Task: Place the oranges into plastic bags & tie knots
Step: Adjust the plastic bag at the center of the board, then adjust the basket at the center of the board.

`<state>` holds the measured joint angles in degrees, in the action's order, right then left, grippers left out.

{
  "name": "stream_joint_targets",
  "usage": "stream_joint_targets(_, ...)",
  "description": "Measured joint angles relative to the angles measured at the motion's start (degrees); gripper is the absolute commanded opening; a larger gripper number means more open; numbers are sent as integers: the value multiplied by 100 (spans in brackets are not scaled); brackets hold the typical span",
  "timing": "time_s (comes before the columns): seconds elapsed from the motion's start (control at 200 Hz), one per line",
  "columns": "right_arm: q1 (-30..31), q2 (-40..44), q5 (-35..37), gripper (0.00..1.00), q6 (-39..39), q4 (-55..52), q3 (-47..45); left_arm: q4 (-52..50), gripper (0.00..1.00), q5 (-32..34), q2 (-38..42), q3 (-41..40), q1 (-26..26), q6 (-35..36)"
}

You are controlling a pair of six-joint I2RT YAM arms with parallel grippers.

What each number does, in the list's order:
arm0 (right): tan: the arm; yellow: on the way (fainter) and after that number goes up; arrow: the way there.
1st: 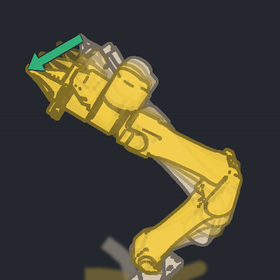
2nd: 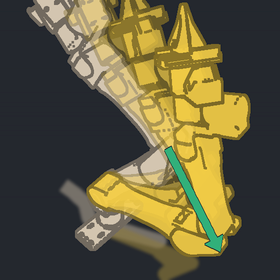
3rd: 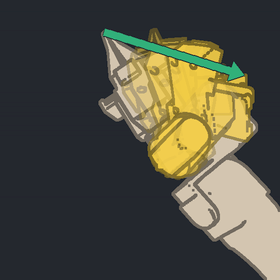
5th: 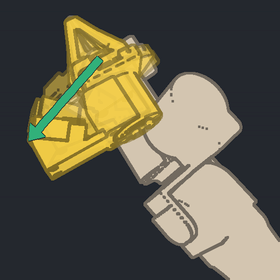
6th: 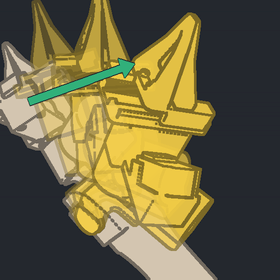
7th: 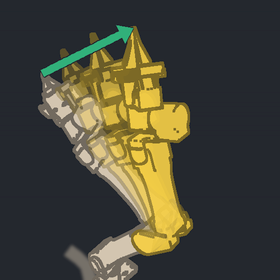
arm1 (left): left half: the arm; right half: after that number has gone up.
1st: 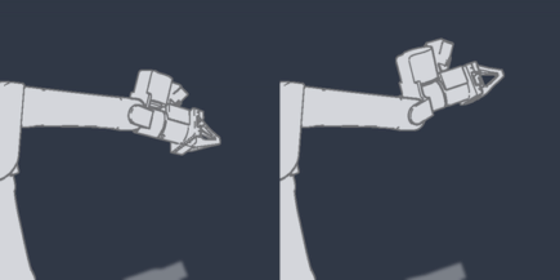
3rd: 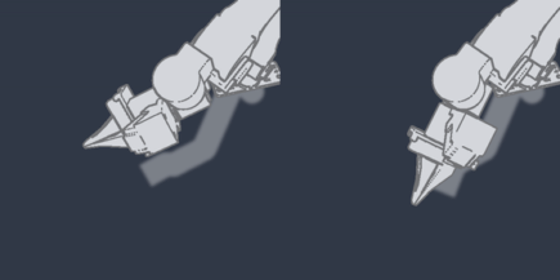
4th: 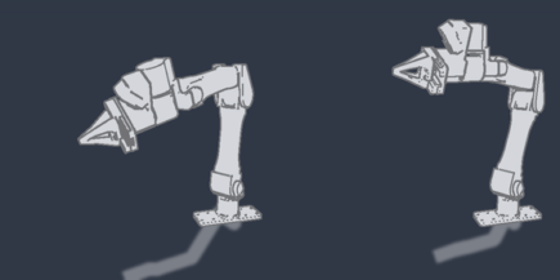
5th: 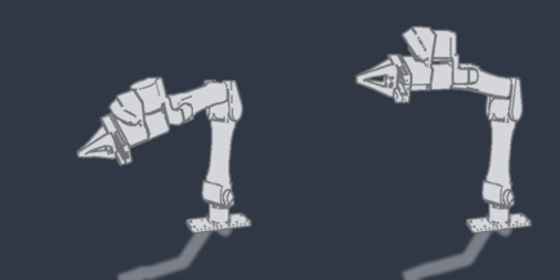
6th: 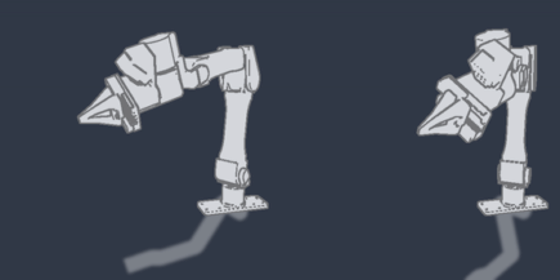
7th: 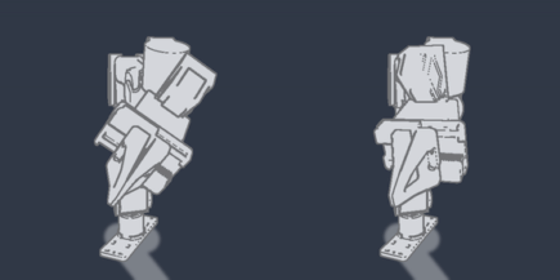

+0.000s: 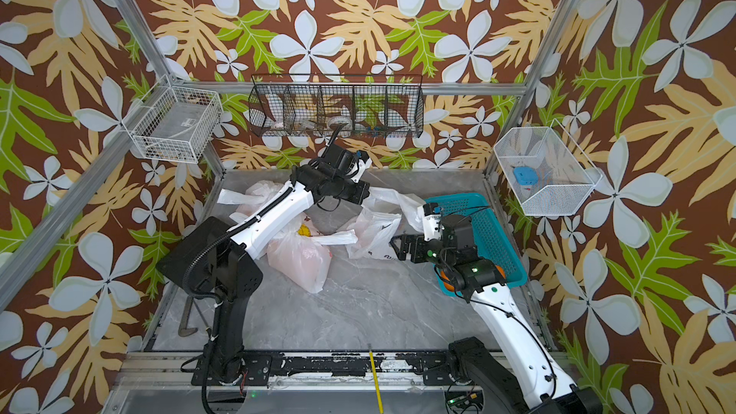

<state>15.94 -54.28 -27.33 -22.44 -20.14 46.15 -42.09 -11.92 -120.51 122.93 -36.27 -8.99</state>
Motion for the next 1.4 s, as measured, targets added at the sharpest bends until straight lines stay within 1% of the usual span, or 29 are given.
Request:
stream_joint_targets(0.05,96,-7,-127,99,20,-2,-4,42,0,-4,-39,83,0,-52)
stream_joint_targets(0.175,133,120,-184,99,94,-133,-2,212,0,-63,-122,319,111,-258)
stream_joint_targets(0.41,160,748,-422,99,240,-597,28,592,0,57,-166,365,815,-780)
stream_joint_targets(0.485,157,833,-409,99,315,-787,136,647,0,90,-146,293,925,-870)
stream_joint_targets(0.575,151,874,-341,99,328,-962,354,695,0,109,7,-22,968,-872)
stream_joint_targets(0.621,129,863,-138,99,339,-1062,503,721,0,114,122,-214,970,-866)
stream_joint_targets(0.686,17,765,332,99,367,-1246,741,785,0,107,297,-481,970,-866)
stream_joint_targets(0.776,-459,577,957,100,461,-1386,807,892,0,76,444,-682,973,-844)
stream_joint_targets(0.816,-765,492,1224,99,463,-1449,699,933,0,72,457,-713,975,-844)
stream_joint_targets(0.876,-1182,358,1445,97,461,-1504,439,960,0,76,457,-741,975,-844)
stream_joint_targets(0.971,-1563,195,1722,96,455,-1574,-24,962,0,94,446,-743,997,-824)
stream_joint_targets(1.081,-1657,-109,2055,92,420,-1504,-540,979,0,92,400,-699,1008,-837)
stream_joint_targets(1.121,-1668,-236,2109,89,354,-1464,-688,977,0,79,380,-682,1012,-844)
stream_joint_targets(1.166,-1672,-404,2131,89,317,-1366,-807,979,0,70,369,-671,1012,-846)
stream_joint_targets(1.216,-1674,-597,2118,87,319,-1285,-831,979,0,66,369,-664,1012,-848)
stream_joint_targets(1.316,-1672,-951,2245,81,319,-1060,-787,994,0,44,372,-664,1012,-844)
stream_joint_targets(1.401,-1674,-1139,2358,81,313,-922,-713,992,0,37,372,-669,1012,-844)
